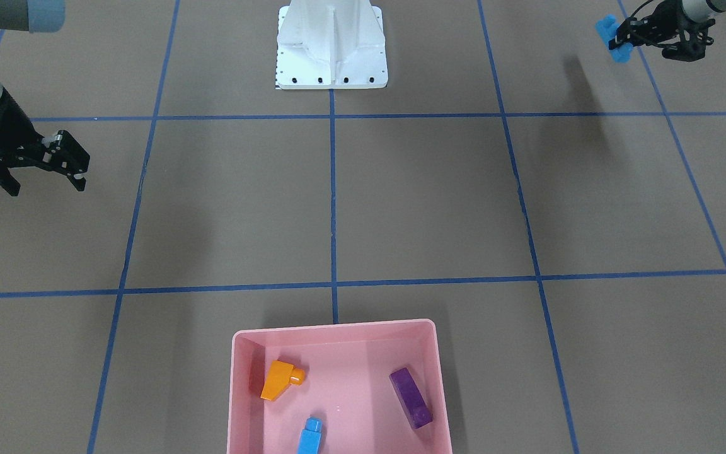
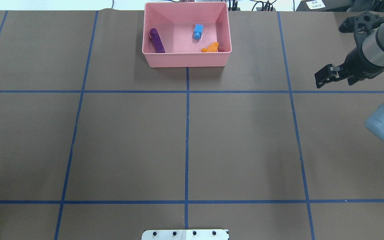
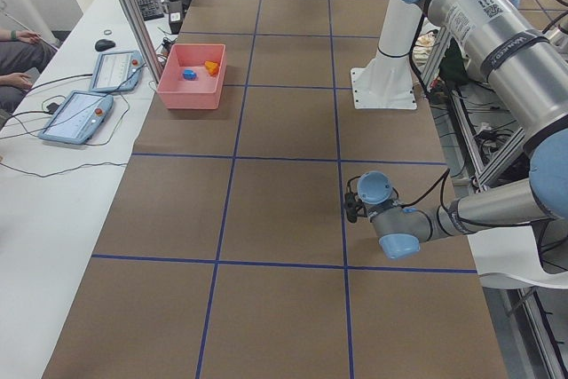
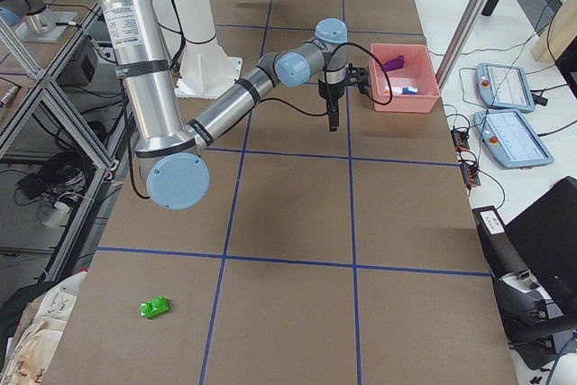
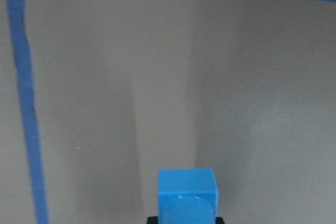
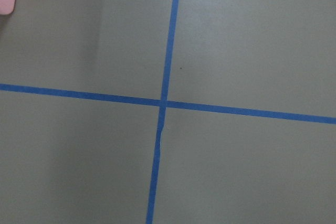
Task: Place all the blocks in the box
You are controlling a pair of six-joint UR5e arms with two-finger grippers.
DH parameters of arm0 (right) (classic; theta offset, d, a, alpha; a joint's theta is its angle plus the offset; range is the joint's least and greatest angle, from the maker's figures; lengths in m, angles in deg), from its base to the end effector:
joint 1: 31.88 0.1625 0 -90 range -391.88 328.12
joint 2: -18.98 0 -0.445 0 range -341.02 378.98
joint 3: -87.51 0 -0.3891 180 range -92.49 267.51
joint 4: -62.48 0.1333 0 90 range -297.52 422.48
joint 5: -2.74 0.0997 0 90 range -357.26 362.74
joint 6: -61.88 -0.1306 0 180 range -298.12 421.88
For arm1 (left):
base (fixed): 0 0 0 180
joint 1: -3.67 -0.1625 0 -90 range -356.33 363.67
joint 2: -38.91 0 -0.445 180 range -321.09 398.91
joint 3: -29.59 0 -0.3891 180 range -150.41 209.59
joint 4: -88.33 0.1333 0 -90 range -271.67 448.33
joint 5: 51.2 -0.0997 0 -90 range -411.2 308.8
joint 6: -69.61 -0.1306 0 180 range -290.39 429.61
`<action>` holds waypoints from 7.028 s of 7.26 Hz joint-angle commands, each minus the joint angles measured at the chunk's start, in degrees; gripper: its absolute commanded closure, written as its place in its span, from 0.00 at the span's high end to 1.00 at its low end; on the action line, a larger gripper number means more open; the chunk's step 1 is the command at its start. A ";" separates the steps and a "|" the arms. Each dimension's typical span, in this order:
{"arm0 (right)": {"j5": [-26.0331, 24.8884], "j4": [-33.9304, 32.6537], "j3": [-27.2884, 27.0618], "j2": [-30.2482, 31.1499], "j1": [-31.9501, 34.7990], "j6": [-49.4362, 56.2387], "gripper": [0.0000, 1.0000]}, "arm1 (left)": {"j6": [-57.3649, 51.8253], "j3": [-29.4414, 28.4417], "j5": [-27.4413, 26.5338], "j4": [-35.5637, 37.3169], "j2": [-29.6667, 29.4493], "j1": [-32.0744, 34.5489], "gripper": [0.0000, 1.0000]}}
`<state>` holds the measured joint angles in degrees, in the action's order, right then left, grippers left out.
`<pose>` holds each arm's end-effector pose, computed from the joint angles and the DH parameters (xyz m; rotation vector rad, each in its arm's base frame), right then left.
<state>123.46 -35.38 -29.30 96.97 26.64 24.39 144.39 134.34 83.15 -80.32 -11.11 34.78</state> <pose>-0.2247 -0.4944 0.3988 0.1384 -0.7289 -0.0448 0.1499 -0.1395 0.6449 -0.3089 1.0883 0.1134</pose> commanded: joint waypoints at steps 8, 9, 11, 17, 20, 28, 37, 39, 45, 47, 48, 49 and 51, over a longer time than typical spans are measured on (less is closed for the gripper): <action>8.73 0.38 -2.63 24.83 19.76 41.32 1.00 | 7.93 6.53 -2.33 32.50 -48.78 21.53 0.00; 10.13 0.38 -1.84 25.55 22.04 44.49 1.00 | 7.84 6.00 -4.61 43.03 -56.95 21.45 0.00; 10.59 0.38 0.26 26.43 23.91 47.59 1.00 | 7.84 -2.65 -7.95 53.30 -71.99 21.36 0.00; 10.76 0.38 1.41 27.75 24.18 47.51 1.00 | 12.14 -52.05 -20.68 54.04 -105.01 21.01 0.00; 11.29 0.38 1.76 27.75 24.18 47.51 1.00 | 11.89 -56.32 -20.80 53.77 -108.18 17.86 1.00; 10.50 33.71 10.78 54.08 24.27 47.50 0.99 | -18.87 -14.87 -13.86 65.28 -73.33 17.40 1.00; 16.89 50.39 34.20 54.82 23.83 52.34 0.65 | -18.79 -6.32 -13.95 66.60 -69.60 17.40 1.00; 17.18 50.39 34.90 54.82 23.83 52.78 0.54 | -18.79 -4.03 -13.95 69.32 -69.60 17.32 1.00; 12.01 50.83 34.56 50.10 23.65 54.02 0.00 | -18.88 -1.58 -13.86 69.41 -66.81 17.32 1.00; 12.77 47.26 30.62 44.65 24.43 52.00 0.00 | -23.06 1.94 -13.68 71.33 -62.50 17.58 1.00; 14.00 36.27 23.98 40.36 27.05 51.21 0.00 | -29.36 4.13 -13.94 77.52 -60.92 17.84 1.00; 14.10 18.93 14.34 35.19 27.69 51.20 0.00 | -36.47 6.24 -13.95 81.68 -58.99 19.67 1.00; 14.01 -7.16 7.05 18.79 27.87 49.55 0.00 | -49.66 8.10 -13.69 81.89 -52.58 24.67 1.00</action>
<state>137.47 -26.82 -17.87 125.95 54.27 75.26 103.01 141.31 69.27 0.81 -67.31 56.27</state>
